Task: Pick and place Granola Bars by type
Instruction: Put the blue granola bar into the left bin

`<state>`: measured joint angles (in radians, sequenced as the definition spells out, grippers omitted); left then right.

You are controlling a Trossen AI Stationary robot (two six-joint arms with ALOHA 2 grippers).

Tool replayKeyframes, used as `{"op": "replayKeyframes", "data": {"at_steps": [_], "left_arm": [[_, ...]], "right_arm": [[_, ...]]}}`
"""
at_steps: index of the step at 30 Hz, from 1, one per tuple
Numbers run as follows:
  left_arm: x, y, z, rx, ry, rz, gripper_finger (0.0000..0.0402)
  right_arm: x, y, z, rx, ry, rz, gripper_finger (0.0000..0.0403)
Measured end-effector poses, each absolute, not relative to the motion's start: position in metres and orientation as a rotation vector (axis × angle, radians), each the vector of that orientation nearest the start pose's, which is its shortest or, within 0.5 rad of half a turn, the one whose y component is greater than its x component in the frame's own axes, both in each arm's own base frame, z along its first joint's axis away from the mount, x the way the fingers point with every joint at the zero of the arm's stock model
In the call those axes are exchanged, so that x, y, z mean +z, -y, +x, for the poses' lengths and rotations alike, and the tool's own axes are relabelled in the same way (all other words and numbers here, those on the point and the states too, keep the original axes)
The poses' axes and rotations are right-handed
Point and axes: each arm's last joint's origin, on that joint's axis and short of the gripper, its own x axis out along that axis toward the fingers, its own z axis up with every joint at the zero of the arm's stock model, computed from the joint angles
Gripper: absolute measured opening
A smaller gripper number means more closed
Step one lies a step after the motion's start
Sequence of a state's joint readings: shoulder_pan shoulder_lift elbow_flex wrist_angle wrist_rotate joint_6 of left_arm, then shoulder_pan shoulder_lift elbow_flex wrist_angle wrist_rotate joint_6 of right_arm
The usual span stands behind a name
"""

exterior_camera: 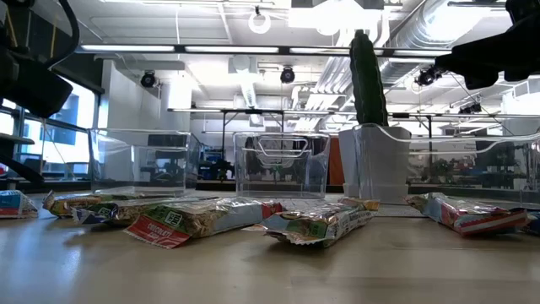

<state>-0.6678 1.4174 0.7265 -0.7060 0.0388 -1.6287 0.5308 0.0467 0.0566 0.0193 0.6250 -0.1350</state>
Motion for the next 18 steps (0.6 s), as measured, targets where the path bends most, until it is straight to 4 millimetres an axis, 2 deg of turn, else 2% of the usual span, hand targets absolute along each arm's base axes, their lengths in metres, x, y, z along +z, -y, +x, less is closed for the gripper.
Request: {"op": "replayKeyframes", "data": {"at_steps": [10,15,18], "left_arm": [[0.1596,0.1426,0.1724,0.55,-1.531,-0.937,0.0152],[0.1604,0.1427,0.1735,0.576,-1.506,-0.96,0.0152],[0.166,0.1464,0.1774,0.592,-1.496,-1.03,0.0152]], "right_arm": [[0.1809,-0.0319,0.0878,-0.095,0.018,-0.119,0.0169],[0.1809,-0.0319,0.0878,-0.096,0.018,-0.119,0.0169],[0.1809,-0.0319,0.0878,-0.096,0.018,-0.119,0.017]]}}
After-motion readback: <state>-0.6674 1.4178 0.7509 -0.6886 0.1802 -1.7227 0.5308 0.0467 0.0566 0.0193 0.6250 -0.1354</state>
